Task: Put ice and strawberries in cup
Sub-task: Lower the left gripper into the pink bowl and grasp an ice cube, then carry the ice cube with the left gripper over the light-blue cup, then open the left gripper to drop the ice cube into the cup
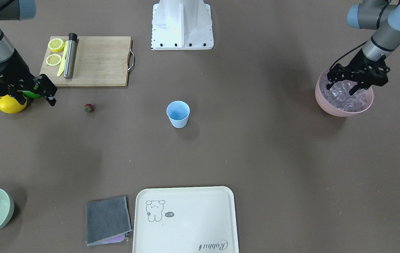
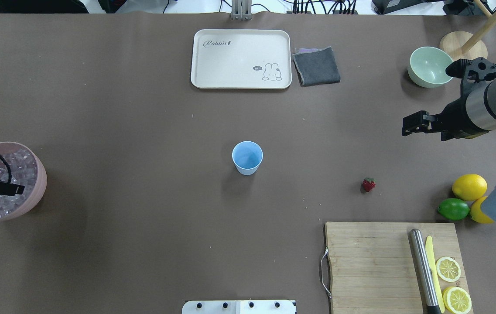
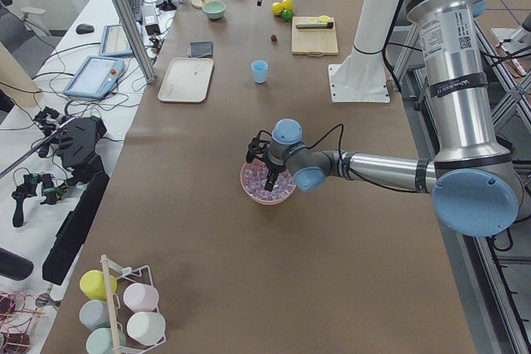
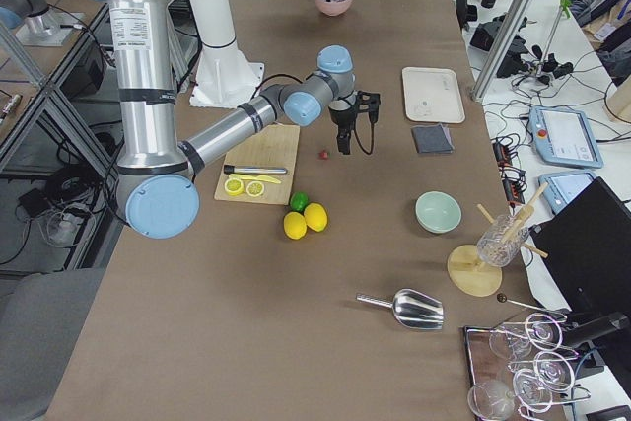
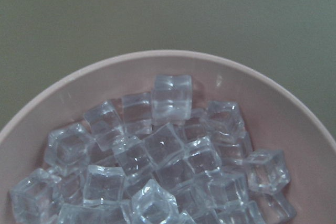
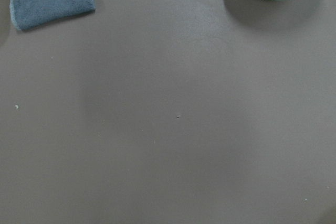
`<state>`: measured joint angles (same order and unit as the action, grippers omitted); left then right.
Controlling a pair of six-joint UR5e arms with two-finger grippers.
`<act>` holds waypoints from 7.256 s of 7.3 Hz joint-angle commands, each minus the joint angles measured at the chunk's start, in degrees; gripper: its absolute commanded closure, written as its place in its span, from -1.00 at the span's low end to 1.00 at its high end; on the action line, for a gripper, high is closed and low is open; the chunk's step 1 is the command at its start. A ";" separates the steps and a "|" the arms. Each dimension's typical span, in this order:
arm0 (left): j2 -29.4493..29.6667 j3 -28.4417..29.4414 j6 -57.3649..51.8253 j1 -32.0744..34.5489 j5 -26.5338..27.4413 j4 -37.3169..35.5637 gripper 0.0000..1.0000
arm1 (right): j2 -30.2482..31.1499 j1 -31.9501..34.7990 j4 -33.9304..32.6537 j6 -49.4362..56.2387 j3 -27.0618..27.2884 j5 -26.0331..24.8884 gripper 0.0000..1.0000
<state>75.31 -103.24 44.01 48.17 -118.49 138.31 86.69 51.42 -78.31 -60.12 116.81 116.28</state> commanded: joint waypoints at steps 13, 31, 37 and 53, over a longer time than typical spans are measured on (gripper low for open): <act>0.89 -1.17 -0.33 1.82 -5.07 -0.23 0.81 | -0.11 0.00 0.00 0.00 -0.09 0.00 -1.00; 47.99 9.19 36.67 -19.41 15.45 -3.49 1.00 | -0.38 0.00 0.00 0.00 0.00 -2.55 -1.00; 51.68 13.93 36.41 -19.43 19.77 -3.05 1.00 | -0.46 -0.09 0.00 0.00 -0.18 -2.64 -1.00; 45.03 -12.28 23.97 -13.99 14.16 -48.22 -0.96 | -0.55 -0.26 0.00 0.00 -0.88 -2.55 -1.00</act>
<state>122.64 -108.17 72.64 33.13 -104.04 101.70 86.19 51.23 -78.31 -60.12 116.22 113.73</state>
